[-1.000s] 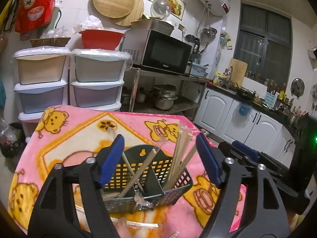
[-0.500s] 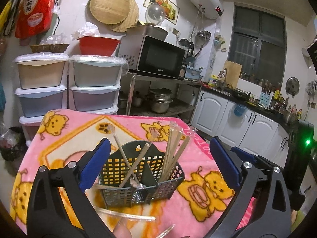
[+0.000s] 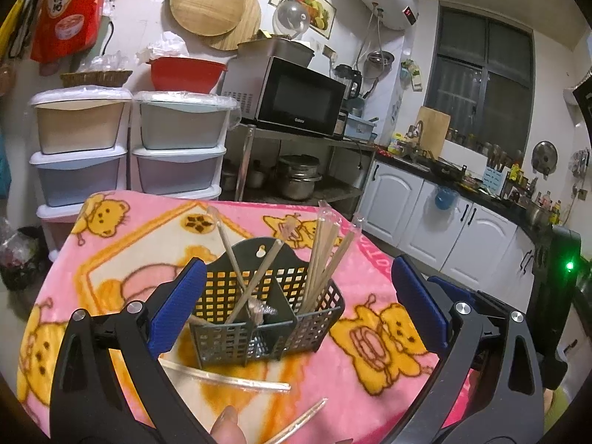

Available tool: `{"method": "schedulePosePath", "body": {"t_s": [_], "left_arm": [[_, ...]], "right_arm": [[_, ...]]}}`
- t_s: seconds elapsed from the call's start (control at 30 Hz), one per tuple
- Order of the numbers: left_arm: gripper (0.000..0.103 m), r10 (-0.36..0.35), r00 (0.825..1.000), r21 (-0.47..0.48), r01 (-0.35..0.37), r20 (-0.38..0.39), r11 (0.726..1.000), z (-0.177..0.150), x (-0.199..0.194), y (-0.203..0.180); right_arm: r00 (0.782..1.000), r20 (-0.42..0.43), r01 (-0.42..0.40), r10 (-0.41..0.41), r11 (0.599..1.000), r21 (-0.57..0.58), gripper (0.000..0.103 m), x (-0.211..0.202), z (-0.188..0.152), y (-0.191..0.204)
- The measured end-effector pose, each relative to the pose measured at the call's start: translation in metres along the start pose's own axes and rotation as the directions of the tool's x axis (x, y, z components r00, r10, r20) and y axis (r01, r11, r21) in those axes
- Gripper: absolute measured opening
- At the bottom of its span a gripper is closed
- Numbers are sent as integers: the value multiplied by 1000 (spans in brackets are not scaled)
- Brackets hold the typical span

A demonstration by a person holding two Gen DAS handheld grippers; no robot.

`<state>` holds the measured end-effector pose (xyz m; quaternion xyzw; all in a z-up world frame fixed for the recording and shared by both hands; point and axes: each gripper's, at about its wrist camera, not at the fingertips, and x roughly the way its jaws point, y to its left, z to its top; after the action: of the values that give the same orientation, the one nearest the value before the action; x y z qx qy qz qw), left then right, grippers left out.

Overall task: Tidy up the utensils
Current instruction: 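Move both open grippers down toward the wrapped chopsticks beside the caddy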

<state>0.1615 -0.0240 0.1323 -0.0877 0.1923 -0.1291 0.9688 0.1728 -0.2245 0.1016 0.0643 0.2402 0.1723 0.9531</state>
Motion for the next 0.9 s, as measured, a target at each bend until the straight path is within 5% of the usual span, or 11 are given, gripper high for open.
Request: {"method": "schedulePosePath", "body": {"t_s": [0.9], "left_arm": [[92, 43, 986, 22, -40, -159, 999, -55, 6, 21]], "right_arm": [[981, -190, -27, 27, 1000, 2, 60, 19, -55, -16]]}}
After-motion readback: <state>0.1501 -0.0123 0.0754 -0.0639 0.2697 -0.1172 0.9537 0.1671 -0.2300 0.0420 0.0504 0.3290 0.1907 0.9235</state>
